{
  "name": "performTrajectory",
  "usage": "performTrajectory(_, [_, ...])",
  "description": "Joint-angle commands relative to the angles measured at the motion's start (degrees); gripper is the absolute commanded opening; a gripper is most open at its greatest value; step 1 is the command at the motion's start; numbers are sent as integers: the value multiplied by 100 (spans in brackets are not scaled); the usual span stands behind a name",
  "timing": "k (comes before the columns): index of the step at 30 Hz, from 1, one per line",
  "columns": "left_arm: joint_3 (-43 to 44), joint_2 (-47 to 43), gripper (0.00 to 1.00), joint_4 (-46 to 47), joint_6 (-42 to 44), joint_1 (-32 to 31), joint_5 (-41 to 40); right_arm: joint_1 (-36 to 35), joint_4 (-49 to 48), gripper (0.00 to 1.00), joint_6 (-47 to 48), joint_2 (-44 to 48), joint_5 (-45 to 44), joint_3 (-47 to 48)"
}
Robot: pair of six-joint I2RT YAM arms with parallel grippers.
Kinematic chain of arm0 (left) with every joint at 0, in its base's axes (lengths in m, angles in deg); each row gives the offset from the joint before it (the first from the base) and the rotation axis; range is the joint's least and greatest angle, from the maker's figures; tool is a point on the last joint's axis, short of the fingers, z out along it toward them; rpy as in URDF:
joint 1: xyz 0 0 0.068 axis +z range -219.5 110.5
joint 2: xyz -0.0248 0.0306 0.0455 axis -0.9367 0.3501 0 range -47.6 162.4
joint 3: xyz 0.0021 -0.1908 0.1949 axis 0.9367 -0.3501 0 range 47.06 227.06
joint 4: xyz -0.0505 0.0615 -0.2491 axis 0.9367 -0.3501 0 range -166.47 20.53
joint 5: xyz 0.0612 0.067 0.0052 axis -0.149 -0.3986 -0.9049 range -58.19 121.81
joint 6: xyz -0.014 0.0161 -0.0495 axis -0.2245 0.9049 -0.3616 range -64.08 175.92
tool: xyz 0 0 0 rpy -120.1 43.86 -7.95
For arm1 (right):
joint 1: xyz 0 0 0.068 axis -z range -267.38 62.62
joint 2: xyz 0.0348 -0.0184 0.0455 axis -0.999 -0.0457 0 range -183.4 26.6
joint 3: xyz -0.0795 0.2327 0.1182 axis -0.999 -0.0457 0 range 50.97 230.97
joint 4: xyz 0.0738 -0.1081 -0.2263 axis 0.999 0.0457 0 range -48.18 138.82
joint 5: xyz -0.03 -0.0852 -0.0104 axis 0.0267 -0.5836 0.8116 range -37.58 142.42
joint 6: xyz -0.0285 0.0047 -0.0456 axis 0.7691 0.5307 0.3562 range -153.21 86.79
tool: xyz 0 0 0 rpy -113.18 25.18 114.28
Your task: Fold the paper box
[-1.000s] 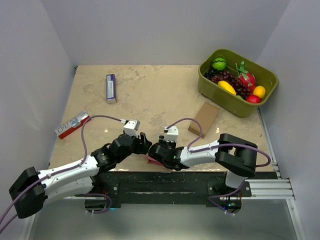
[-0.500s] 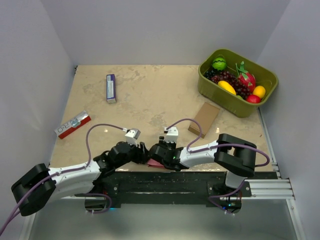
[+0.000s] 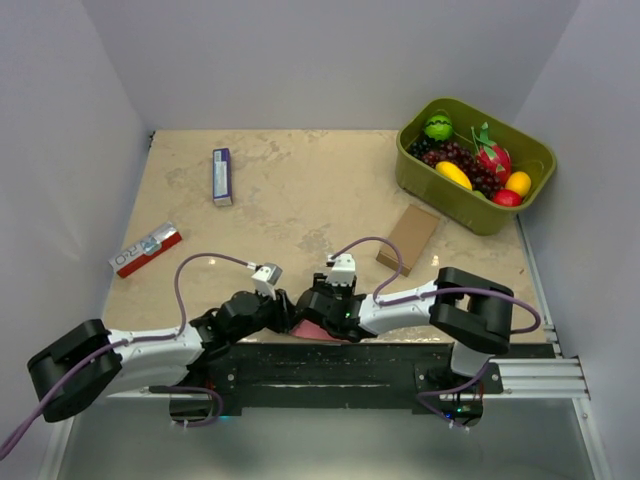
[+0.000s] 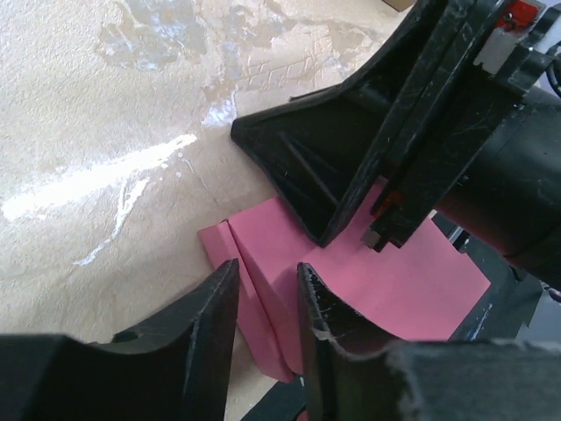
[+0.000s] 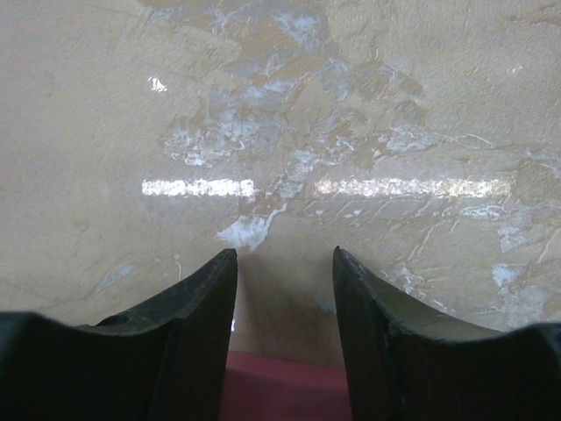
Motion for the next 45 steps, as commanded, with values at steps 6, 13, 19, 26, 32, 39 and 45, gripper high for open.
performTrajectory(6, [-208, 577, 32, -278, 344, -177, -299, -19, 1261, 74, 145, 1269, 848, -254])
performTrajectory(13, [-129, 533, 32, -409, 335, -230, -396, -28, 956, 78, -742, 2499, 1973, -1423])
performTrajectory(19, [-67, 551, 32, -489, 361, -265, -448, -19, 453, 76, -1209, 3002, 2220, -1917])
performTrajectory(26, [-23, 621, 32, -515, 326, -318, -545, -37, 470, 70, -1578, 3055, 2334, -2136])
performTrajectory(32, [65, 700, 32, -629, 300, -326, -694, -54, 936, 69, -1833, 3661, 2220, -2250])
performTrajectory(39, [126, 779, 32, -594, 177, -344, -800, -63, 989, 66, -2018, 4224, 2334, -2523])
performTrajectory(45, [144, 823, 32, -585, 150, -344, -818, -160, 831, 57, -2088, 4075, 2466, -2585])
